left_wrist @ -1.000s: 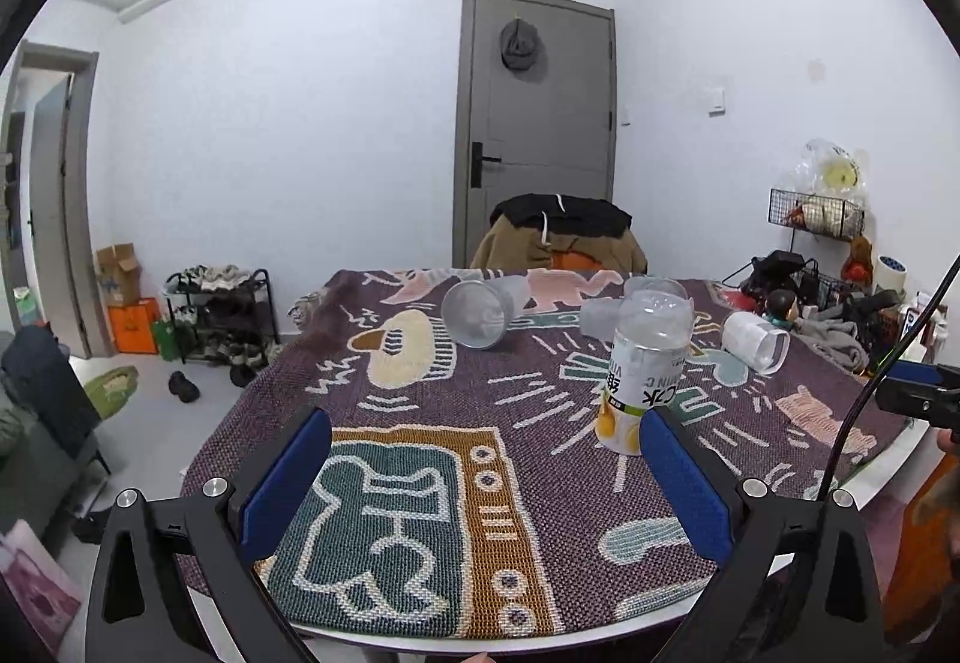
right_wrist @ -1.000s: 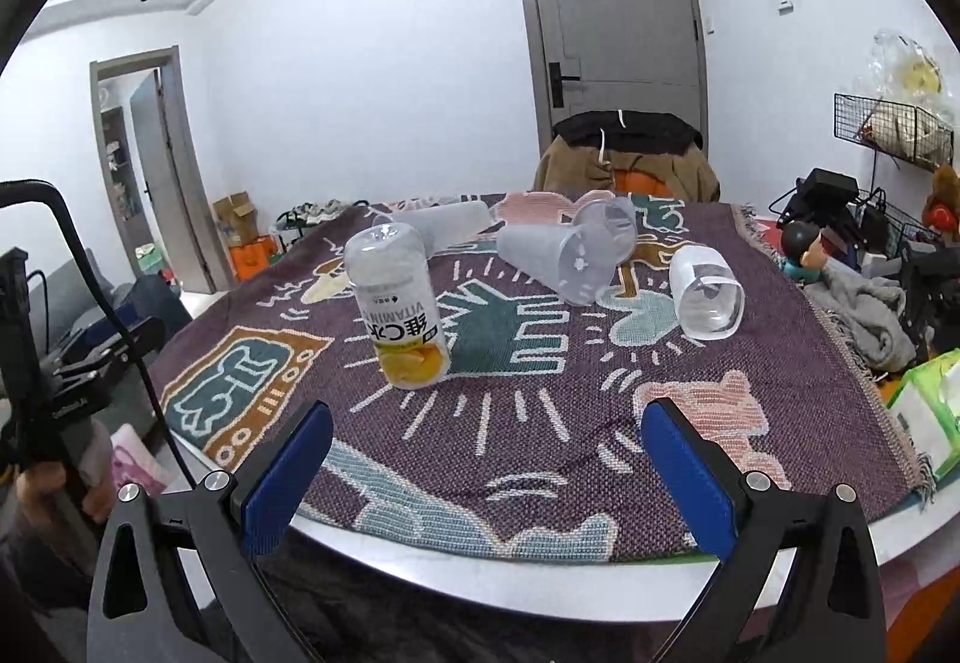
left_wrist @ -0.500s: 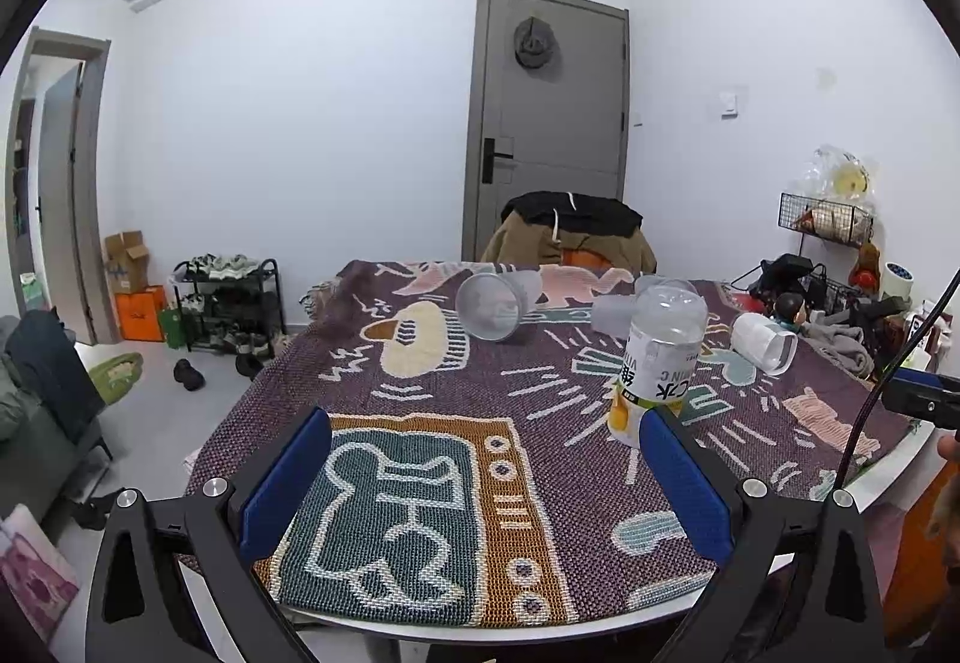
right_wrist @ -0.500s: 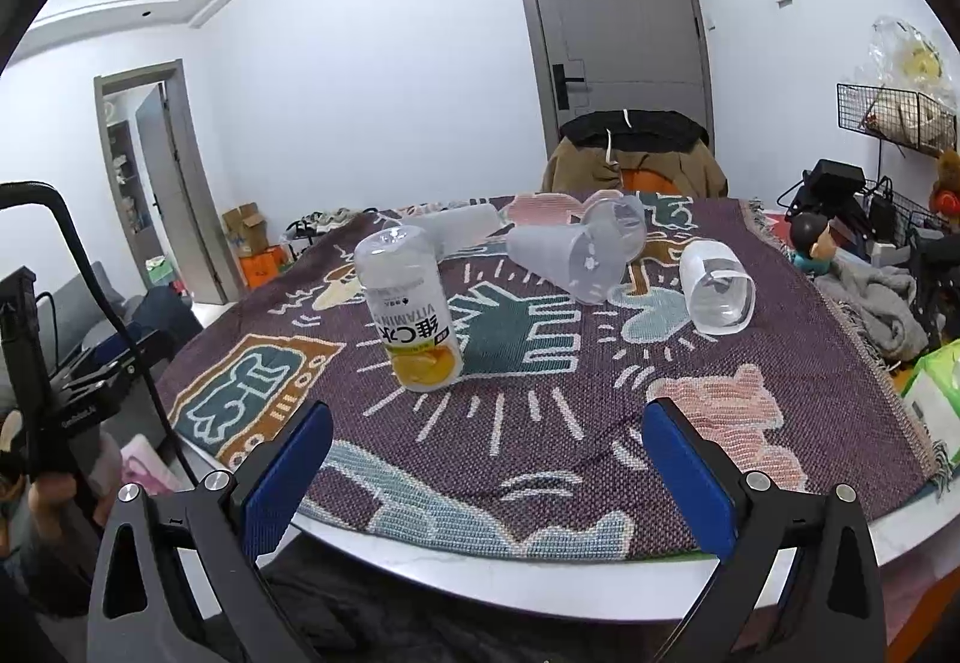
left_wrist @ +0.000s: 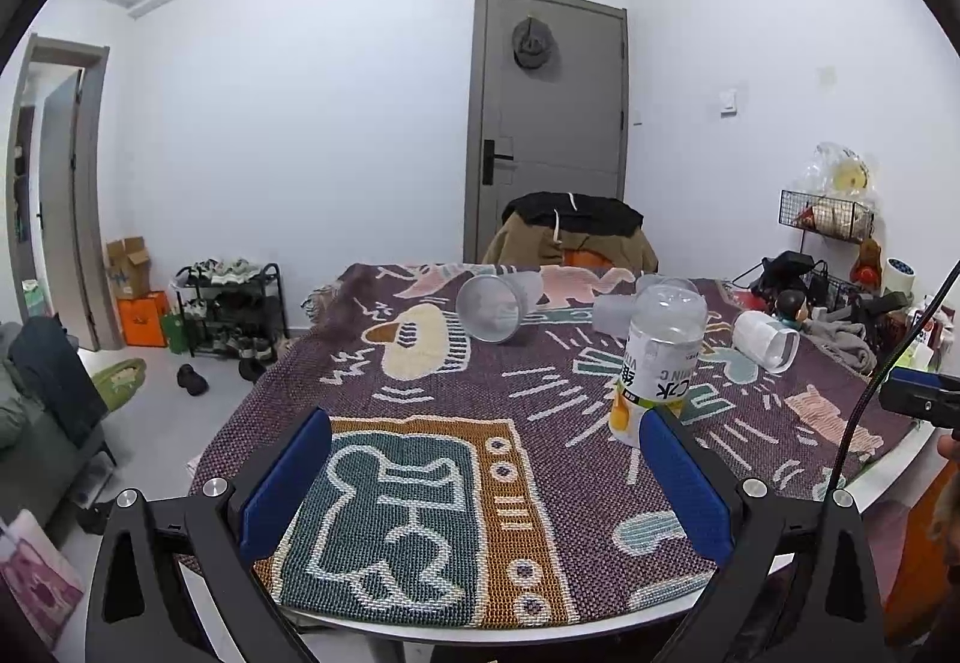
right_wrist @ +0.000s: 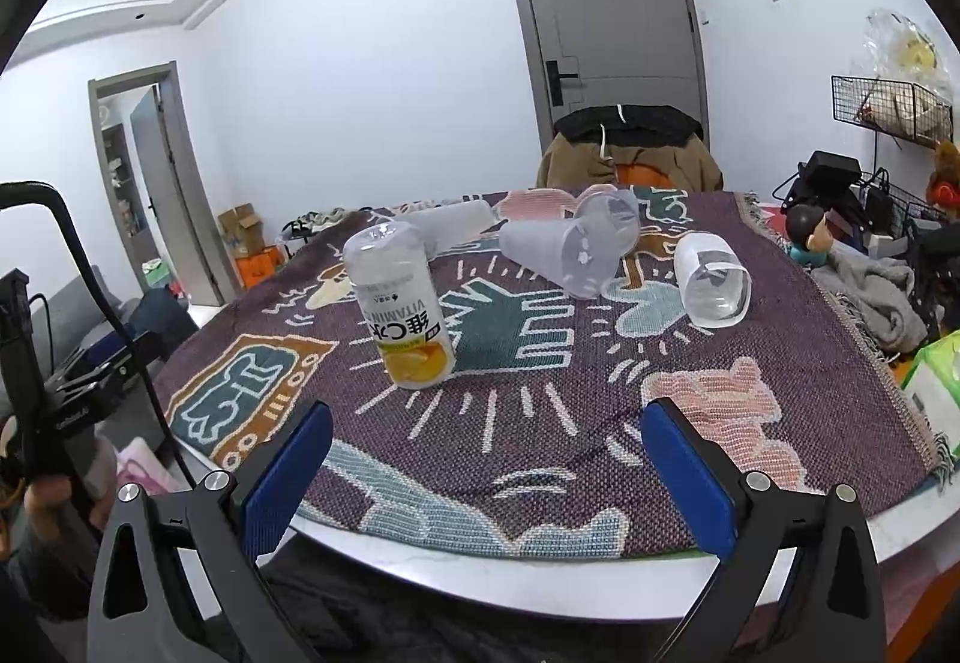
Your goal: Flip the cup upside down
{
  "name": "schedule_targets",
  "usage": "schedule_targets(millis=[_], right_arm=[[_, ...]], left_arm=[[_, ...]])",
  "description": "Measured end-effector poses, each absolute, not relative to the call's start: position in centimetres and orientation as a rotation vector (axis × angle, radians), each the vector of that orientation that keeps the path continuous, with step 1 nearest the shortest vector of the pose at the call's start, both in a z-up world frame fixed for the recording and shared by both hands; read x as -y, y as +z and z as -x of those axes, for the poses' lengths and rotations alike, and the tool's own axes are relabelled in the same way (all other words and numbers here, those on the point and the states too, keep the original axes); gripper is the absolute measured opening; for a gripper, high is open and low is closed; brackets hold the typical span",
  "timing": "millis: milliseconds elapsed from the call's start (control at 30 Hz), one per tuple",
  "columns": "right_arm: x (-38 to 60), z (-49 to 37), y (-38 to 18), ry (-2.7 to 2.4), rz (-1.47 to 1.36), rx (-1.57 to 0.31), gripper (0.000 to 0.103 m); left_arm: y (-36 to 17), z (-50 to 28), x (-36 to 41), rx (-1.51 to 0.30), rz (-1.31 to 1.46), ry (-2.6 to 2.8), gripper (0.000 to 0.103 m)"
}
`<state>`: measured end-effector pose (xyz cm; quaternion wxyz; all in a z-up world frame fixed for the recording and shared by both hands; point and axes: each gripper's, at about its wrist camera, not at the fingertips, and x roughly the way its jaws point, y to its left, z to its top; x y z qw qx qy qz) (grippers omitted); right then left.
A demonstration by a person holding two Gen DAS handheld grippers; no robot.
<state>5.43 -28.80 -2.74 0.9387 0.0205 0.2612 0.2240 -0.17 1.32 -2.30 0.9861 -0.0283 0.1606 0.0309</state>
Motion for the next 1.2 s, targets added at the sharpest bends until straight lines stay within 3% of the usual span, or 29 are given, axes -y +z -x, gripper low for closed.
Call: schedule_targets(millis=[1200], right_arm=[[28.86, -5.39, -2.82, 0.459, -0.039, -0.526, 0.103]], left_arm=[[-2.19, 0.05, -0.73, -0.328, 0.051, 0.042, 0.103]])
